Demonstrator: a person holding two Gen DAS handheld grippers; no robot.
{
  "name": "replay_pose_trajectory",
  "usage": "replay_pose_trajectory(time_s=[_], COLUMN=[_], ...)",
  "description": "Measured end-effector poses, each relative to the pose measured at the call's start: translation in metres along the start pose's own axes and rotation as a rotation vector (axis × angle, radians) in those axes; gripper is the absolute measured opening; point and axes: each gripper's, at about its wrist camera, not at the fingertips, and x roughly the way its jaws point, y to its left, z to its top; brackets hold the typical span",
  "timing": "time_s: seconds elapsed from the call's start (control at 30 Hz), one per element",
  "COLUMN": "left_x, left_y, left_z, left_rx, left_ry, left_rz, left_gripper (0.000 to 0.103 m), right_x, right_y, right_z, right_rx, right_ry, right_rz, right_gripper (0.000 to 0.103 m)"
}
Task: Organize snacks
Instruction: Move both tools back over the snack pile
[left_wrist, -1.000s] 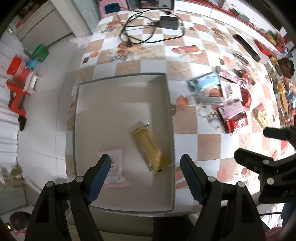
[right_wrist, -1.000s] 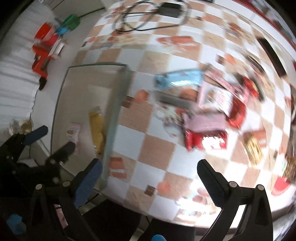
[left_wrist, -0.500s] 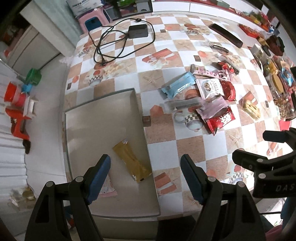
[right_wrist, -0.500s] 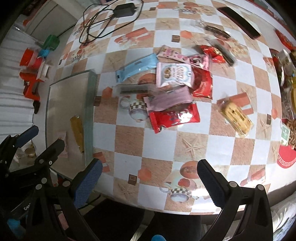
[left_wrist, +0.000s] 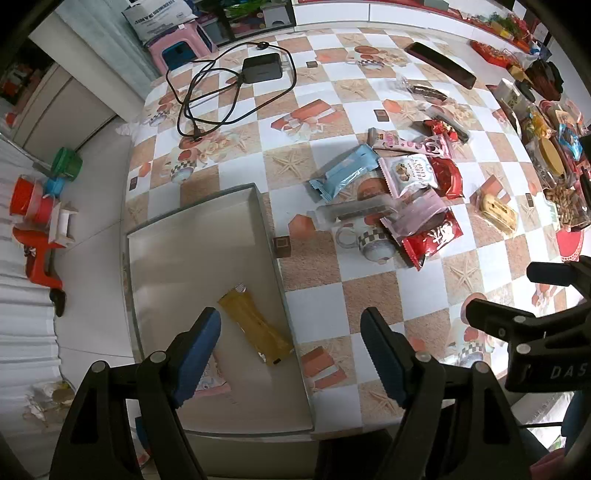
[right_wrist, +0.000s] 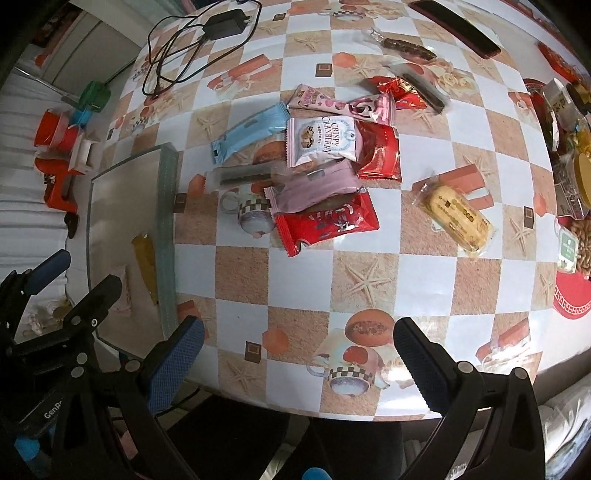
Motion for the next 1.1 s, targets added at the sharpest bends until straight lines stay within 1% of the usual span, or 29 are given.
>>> replay_pose_trajectory(time_s=[0.67,0.83,1.0,1.1], left_x=[0.004,0.011,0.022,0.031], left_y=[-0.011,-0.019,-0.026,-0.032], left_z=[0.003,0.005,0.011,0.018], left_rx=[0.031,0.046,0.052,0.071], left_ry=[0.011,0.031,0.079,0.091], left_rz=[-0.005,-0.011,-0.027,-0.008], left_gripper=[0.082,0.082,0.082,0.082], right_x=[0.002,0.005,0.012,0.017], right_y=[-0.009,-0.019,-0.032,-0.046], right_z=[-0.004,-0.007,-0.010,-0.014], right_rx=[0.021,0.045,0.088,0.128], right_ry=[0.005,0.013,0.041,0.066], right_rz=[-0.001,0.001,0.004,0.005], right_gripper=[0.103,0.103,0.103,0.103])
